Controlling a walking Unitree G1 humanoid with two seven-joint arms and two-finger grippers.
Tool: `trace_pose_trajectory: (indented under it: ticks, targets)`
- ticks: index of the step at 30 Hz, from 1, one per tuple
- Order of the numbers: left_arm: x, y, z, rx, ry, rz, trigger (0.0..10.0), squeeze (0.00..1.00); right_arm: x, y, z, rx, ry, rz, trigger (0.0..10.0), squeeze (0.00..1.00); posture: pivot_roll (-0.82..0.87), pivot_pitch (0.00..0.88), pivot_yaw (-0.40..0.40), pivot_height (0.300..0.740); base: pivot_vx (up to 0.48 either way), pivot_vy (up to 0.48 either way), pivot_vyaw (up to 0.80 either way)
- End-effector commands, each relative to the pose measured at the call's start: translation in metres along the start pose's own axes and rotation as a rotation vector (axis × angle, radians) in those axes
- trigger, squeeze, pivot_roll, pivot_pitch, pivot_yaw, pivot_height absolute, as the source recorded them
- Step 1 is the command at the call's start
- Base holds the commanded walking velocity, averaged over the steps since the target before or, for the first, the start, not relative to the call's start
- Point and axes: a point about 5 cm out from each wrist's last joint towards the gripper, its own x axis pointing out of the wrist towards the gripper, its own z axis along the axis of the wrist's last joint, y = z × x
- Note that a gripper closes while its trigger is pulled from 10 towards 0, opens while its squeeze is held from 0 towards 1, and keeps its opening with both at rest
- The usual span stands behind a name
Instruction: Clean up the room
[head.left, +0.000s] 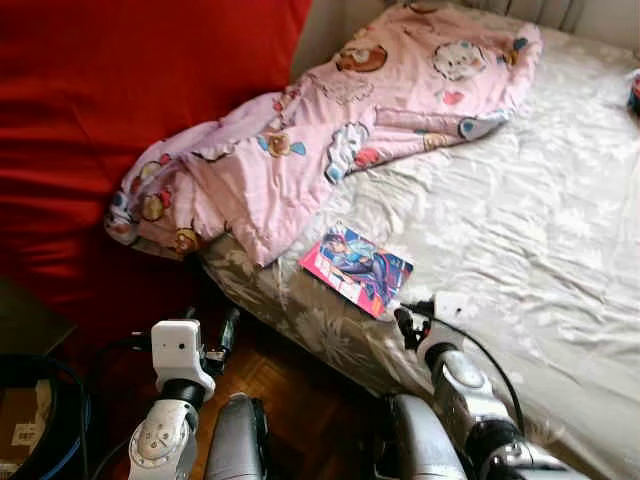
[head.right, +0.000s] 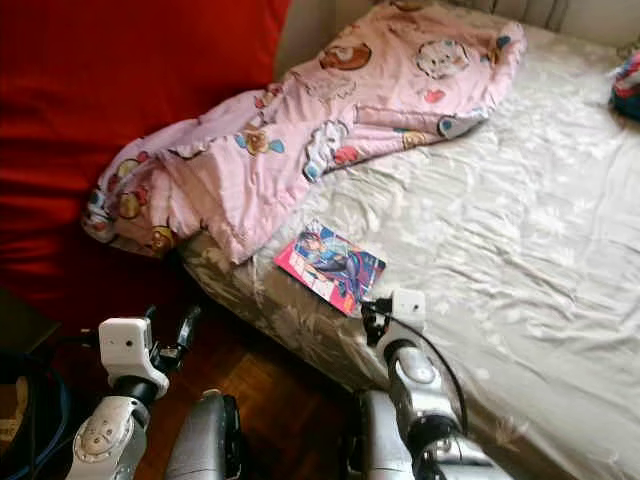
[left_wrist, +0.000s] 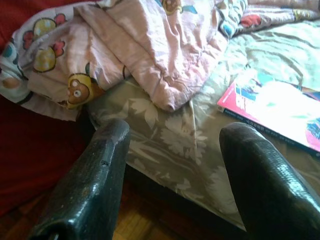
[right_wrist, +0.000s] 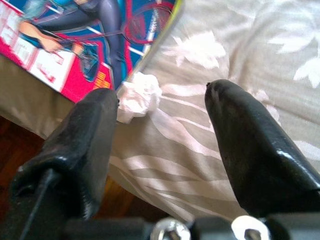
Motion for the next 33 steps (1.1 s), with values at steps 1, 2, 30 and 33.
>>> trace_pose_trajectory:
  ticks: [1,2,30,33]
  targets:
    - [-0.007,0.002,0.0,0.006,0.022,-0.001,10.0,0.0,0.0,0.0,-0.007,0.039,0.051,-0.012,10.0,1.0,0.05,0.317,0.036,0.609,0.0,0.0,0.0]
    - [-0.009,0.003,0.0,0.008,0.023,-0.001,10.0,0.0,0.0,0.0,-0.007,0.038,0.055,-0.015,10.0,1.0,0.06,0.327,0.038,0.609,0.0,0.0,0.0]
    - [-0.042,-0.002,0.038,0.025,0.019,0.022,10.0,0.0,0.011,0.01,0.031,0.032,-0.037,0.014,0.0,0.0,0.16,0.462,0.04,0.609,0.0,0.0,0.0]
    - [-0.043,-0.003,0.039,0.024,0.023,0.023,10.0,0.0,0.011,0.011,0.031,0.02,-0.036,0.021,0.0,0.0,0.16,0.462,0.038,0.609,0.0,0.0,0.0]
